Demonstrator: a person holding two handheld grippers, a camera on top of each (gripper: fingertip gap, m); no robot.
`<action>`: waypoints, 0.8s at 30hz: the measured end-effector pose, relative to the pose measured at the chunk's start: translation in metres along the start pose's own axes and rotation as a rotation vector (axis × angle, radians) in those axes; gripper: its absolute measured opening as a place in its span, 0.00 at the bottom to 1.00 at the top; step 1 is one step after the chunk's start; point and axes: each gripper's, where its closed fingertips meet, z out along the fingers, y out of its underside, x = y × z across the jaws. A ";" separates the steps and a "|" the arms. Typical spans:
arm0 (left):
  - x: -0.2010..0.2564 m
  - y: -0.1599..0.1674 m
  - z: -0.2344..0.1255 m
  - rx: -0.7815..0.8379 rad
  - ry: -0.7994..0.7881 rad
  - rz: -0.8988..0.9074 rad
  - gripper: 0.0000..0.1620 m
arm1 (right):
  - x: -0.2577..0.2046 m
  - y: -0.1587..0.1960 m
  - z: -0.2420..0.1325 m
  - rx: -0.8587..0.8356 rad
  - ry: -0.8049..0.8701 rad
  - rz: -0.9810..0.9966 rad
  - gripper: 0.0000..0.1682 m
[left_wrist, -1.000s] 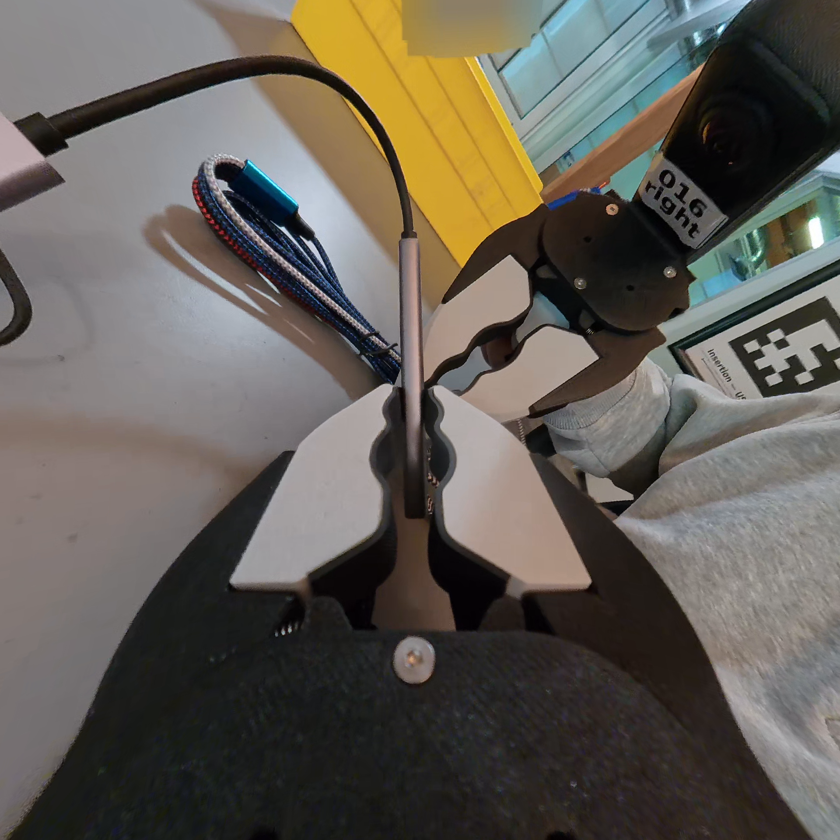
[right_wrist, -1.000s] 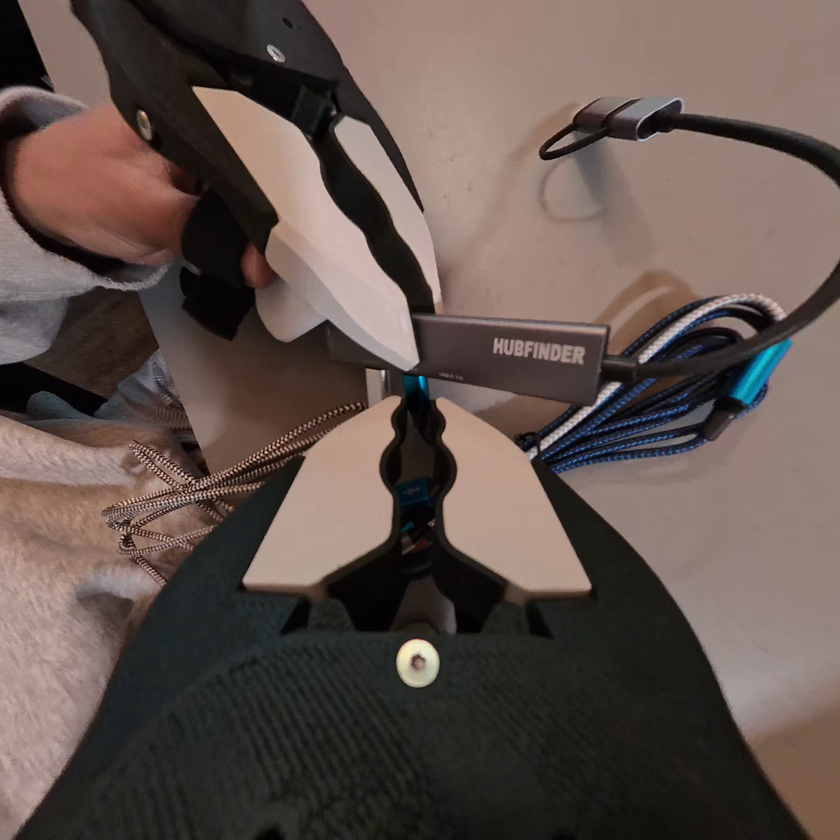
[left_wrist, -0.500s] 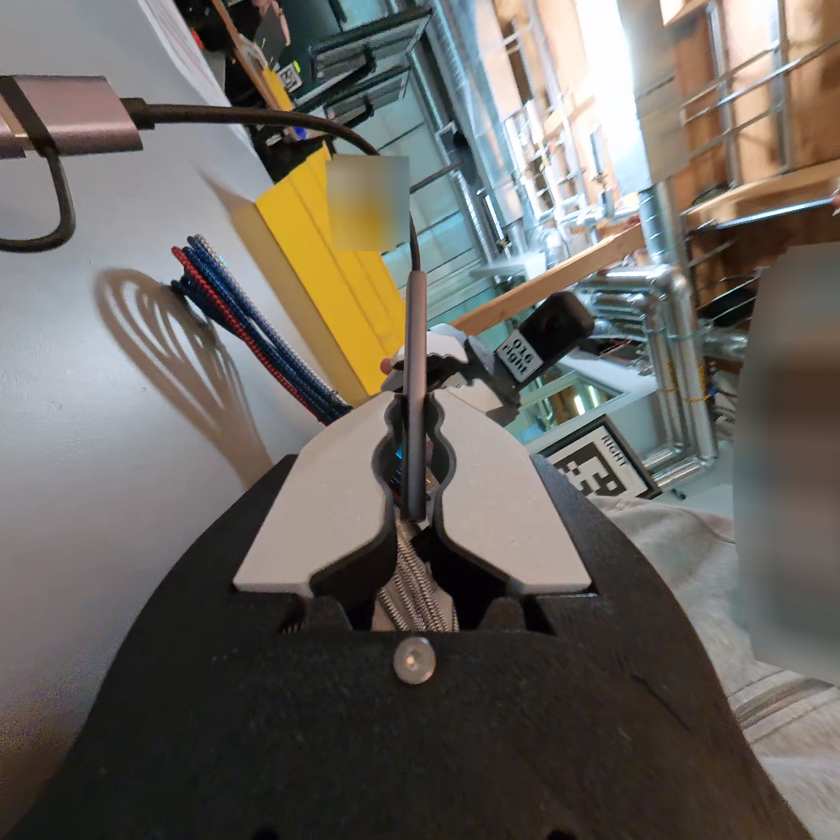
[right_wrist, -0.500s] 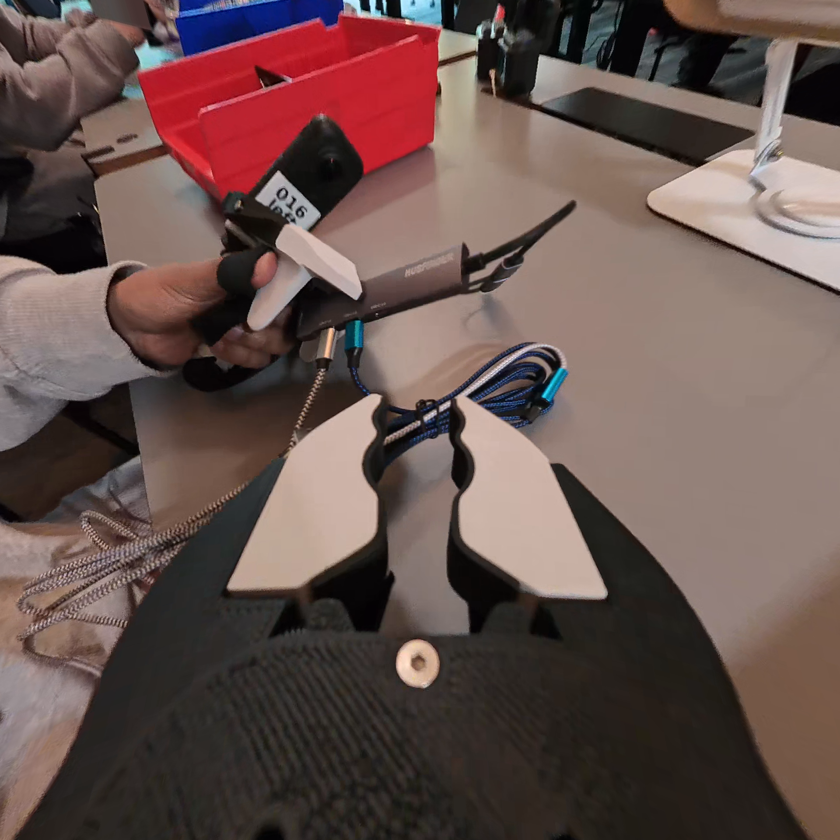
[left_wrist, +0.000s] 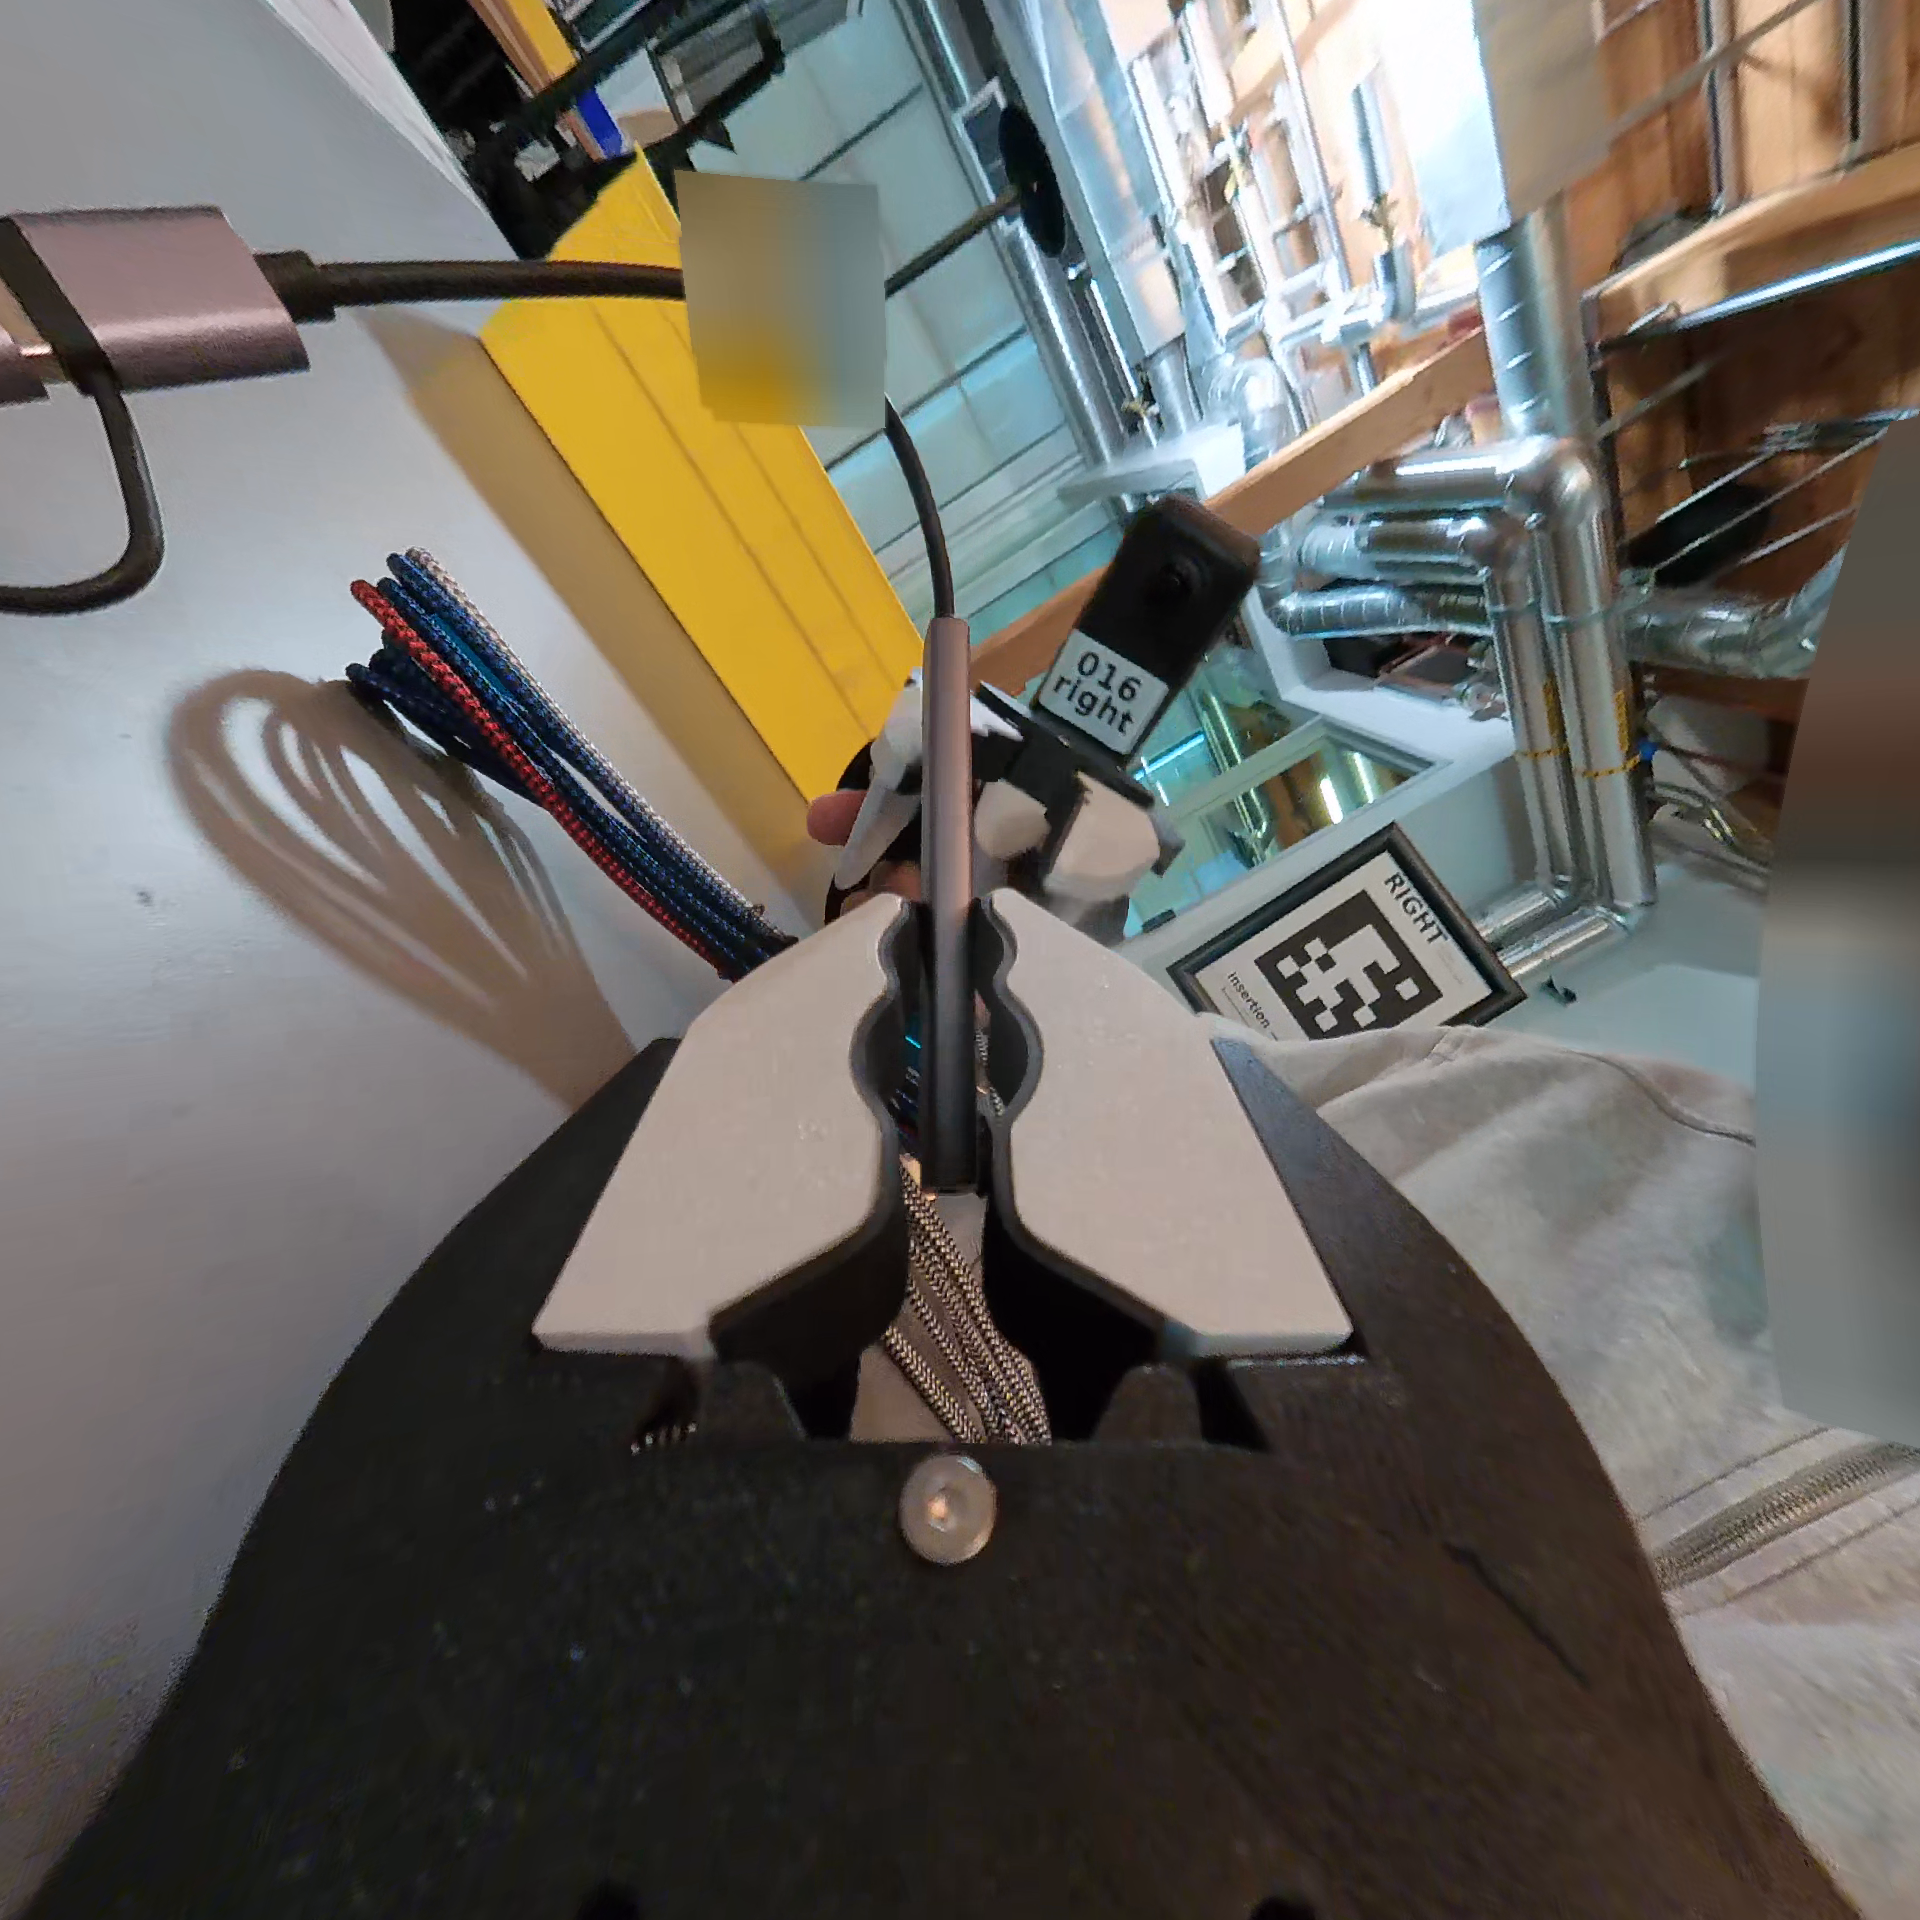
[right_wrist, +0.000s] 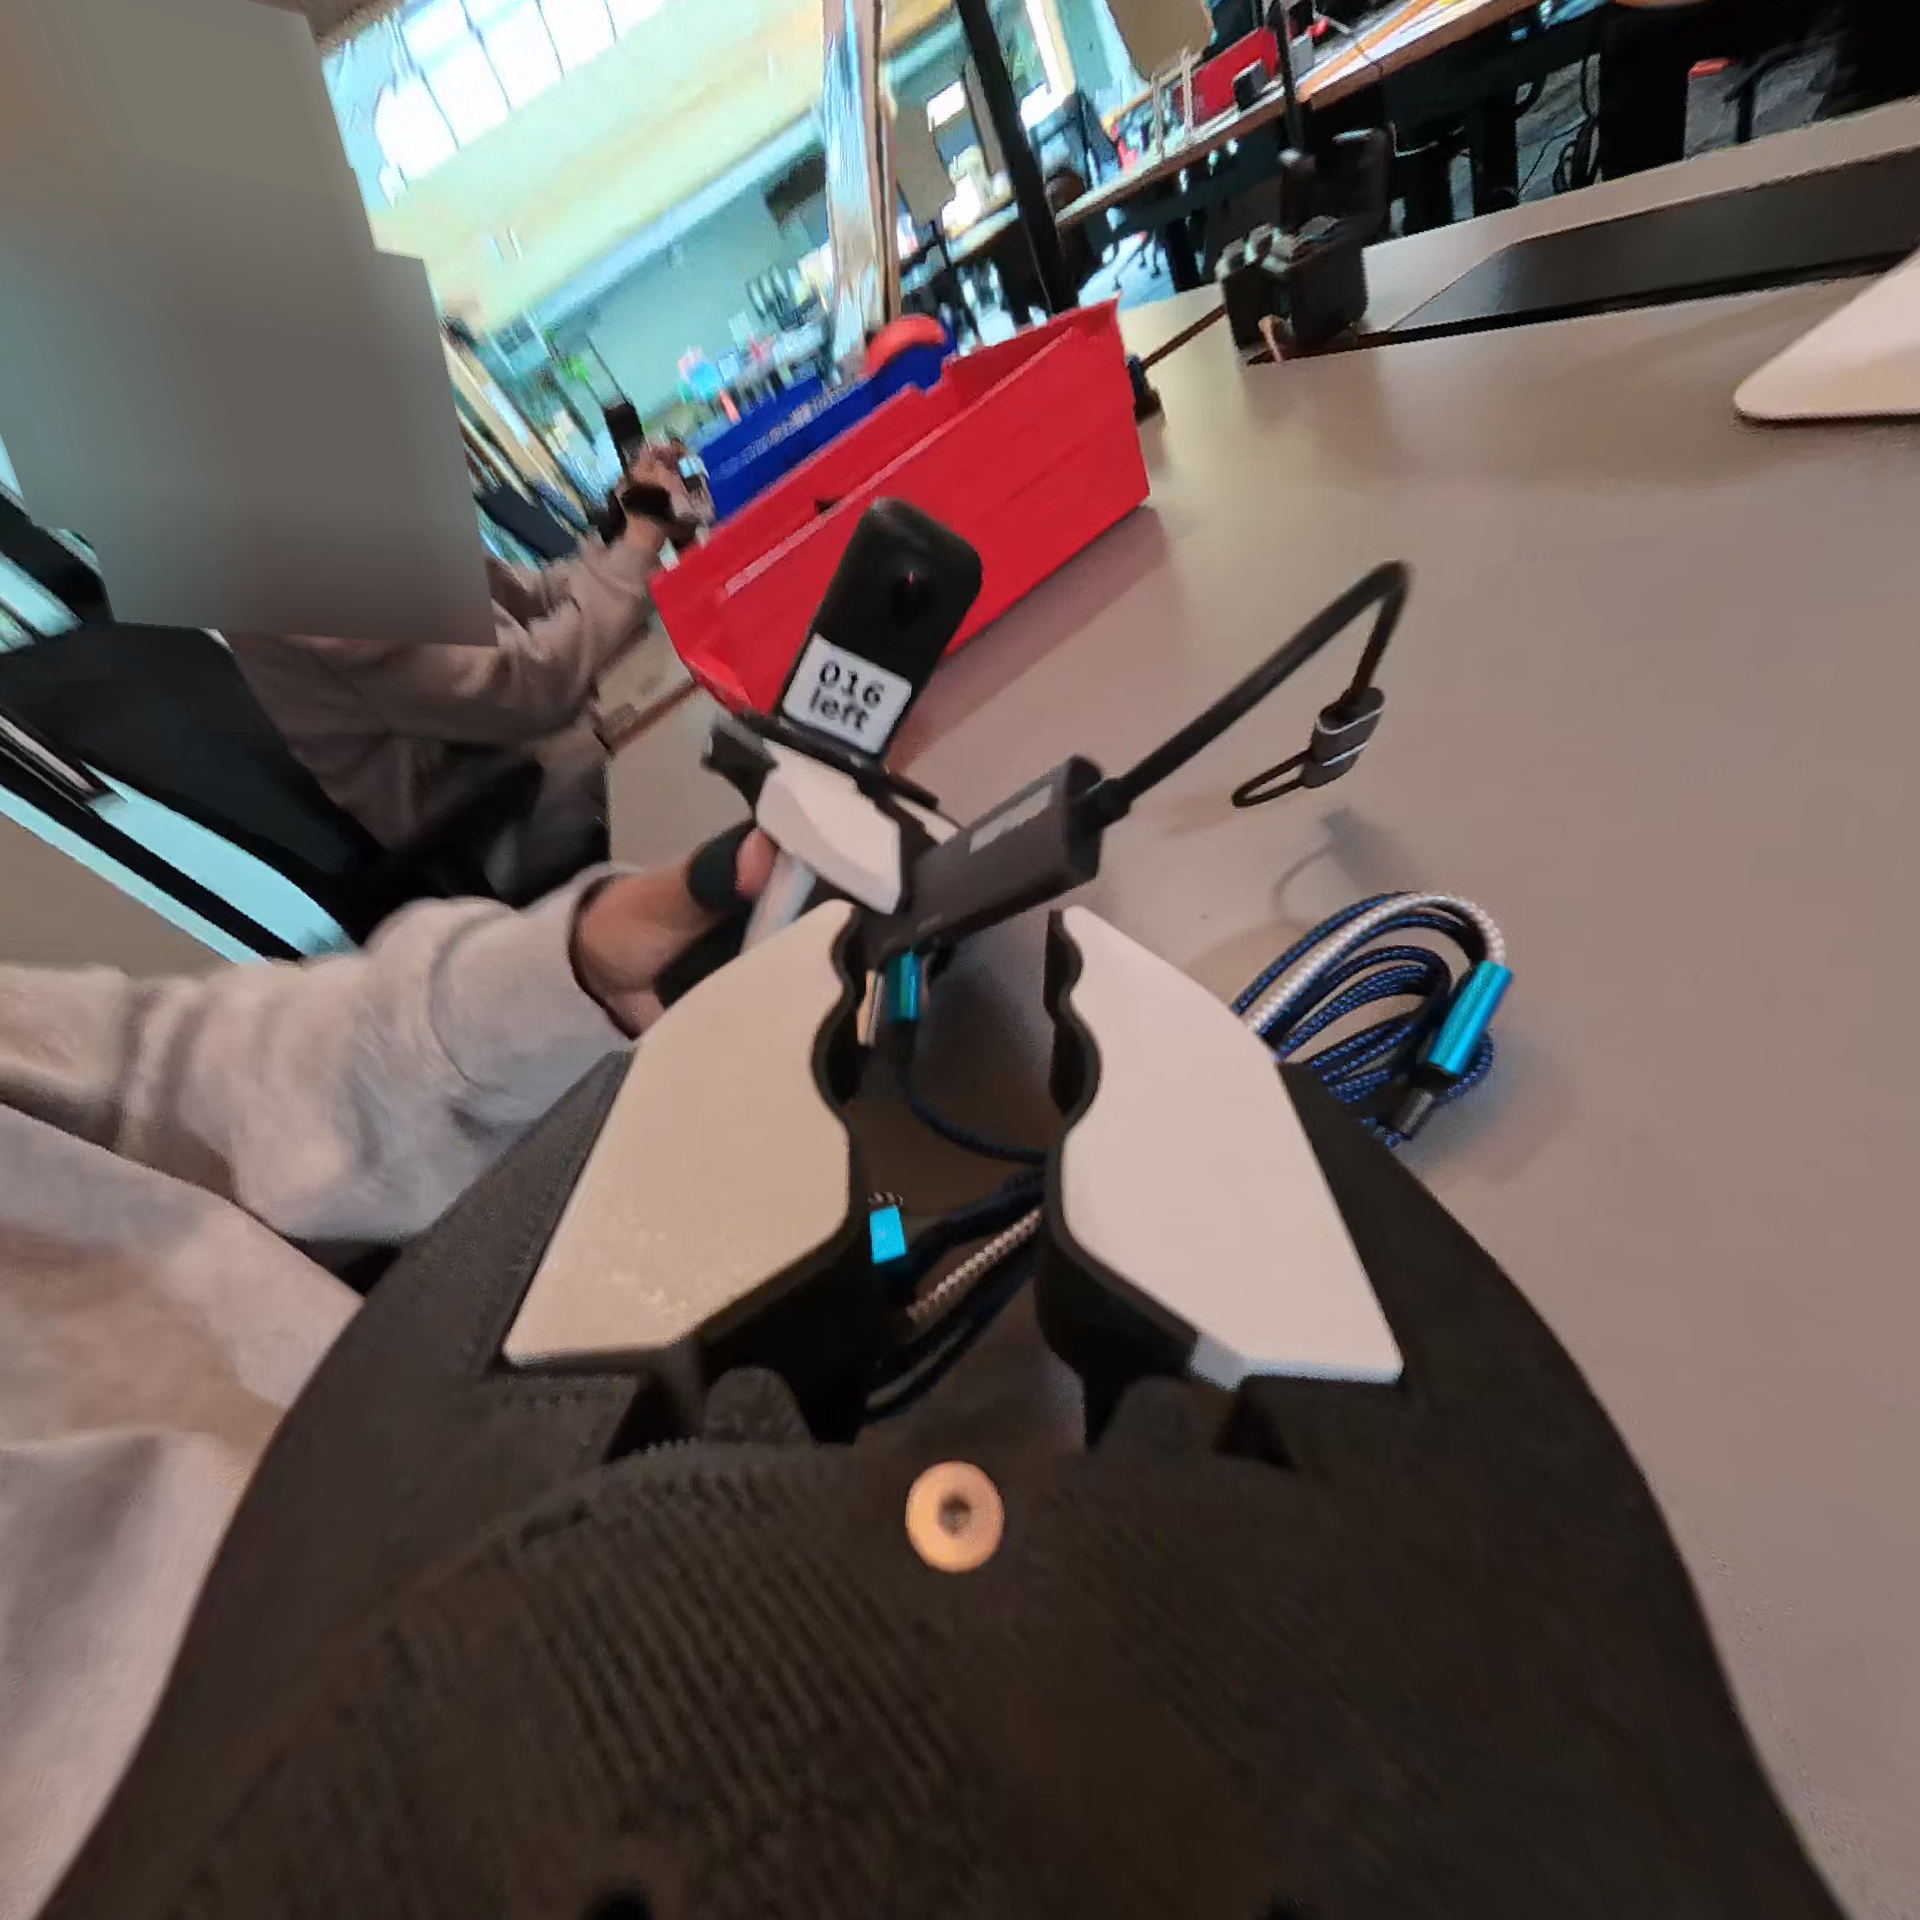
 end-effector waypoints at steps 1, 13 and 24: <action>0.000 0.001 0.001 -0.009 0.001 0.003 0.05 | 0.002 -0.005 -0.002 0.031 -0.021 0.069 0.20; 0.000 0.013 0.009 -0.083 -0.012 0.035 0.05 | 0.012 -0.012 -0.003 0.025 -0.177 0.459 0.05; -0.005 0.015 0.016 -0.093 -0.040 0.033 0.10 | 0.019 -0.009 0.005 0.021 -0.098 0.576 0.05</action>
